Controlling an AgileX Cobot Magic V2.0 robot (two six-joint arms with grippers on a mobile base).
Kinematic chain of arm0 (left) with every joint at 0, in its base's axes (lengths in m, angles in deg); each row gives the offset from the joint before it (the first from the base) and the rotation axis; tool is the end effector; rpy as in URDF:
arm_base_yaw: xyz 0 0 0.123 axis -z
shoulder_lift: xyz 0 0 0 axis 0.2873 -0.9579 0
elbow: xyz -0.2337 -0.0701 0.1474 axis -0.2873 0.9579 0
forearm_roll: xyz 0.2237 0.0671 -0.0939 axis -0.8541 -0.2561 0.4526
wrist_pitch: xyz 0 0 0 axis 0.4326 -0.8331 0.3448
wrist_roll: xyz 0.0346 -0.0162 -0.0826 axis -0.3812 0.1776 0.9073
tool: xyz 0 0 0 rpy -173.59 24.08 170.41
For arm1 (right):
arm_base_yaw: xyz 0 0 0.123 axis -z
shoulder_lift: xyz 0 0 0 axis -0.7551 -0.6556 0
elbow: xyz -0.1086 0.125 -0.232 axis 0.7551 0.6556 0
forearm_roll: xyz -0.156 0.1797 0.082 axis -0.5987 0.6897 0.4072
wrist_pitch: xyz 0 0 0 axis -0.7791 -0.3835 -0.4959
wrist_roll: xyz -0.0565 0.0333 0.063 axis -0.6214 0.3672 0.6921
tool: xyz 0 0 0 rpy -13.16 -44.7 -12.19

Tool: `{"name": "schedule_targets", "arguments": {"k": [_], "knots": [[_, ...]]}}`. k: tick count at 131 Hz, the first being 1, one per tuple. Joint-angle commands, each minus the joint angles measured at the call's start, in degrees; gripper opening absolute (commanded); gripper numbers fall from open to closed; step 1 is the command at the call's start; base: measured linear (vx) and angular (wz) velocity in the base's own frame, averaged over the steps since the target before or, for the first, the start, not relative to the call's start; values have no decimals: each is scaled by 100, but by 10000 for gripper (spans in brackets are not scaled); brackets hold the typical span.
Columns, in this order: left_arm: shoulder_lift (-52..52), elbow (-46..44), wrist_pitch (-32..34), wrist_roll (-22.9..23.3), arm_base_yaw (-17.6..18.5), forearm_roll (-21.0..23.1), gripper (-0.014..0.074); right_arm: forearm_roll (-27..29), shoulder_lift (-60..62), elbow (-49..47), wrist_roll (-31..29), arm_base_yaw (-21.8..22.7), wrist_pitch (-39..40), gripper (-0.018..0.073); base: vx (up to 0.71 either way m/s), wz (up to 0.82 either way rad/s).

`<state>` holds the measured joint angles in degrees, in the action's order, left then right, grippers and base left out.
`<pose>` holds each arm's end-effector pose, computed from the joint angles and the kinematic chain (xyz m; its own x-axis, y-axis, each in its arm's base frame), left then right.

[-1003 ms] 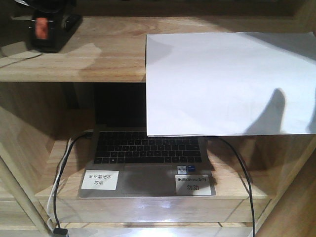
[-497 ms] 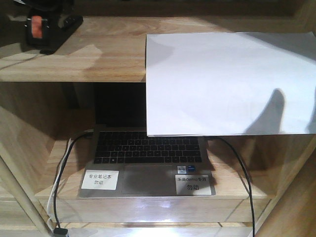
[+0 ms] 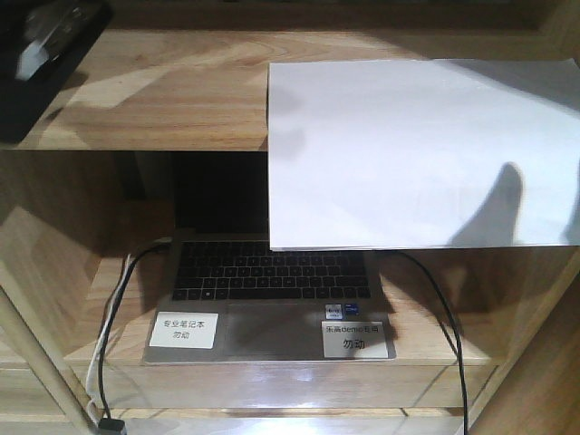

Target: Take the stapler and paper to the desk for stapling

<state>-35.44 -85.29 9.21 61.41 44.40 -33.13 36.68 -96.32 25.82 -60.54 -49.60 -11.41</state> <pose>0.1790 -0.0828 0.4810 -0.2821 -0.0861 -0.9555 0.3168 0.9317 -0.1775 0.0744 0.0043 0.4671 -0.0410 -0.0200 -0.9990 -0.0497 0.9986 -0.0179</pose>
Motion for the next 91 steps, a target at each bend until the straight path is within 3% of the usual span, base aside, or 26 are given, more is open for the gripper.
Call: {"name": "schedule_targets", "arguments": {"k": [1, 18, 57, 91], "knots": [[618, 363, 977, -157, 23, 158, -6, 3, -81, -140, -34, 2, 406, 398, 0, 0], [1345, 1017, 1042, -492, 23, 468, -6, 3, -81, -140, -34, 2, 406, 398, 0, 0], [2785, 2151, 900, -1993, 23, 1915, -6, 3, -81, -140, -34, 2, 406, 398, 0, 0], [3743, 2896, 447, -2662, 23, 2481, -6, 3, -81, -140, -34, 2, 406, 398, 0, 0]]}}
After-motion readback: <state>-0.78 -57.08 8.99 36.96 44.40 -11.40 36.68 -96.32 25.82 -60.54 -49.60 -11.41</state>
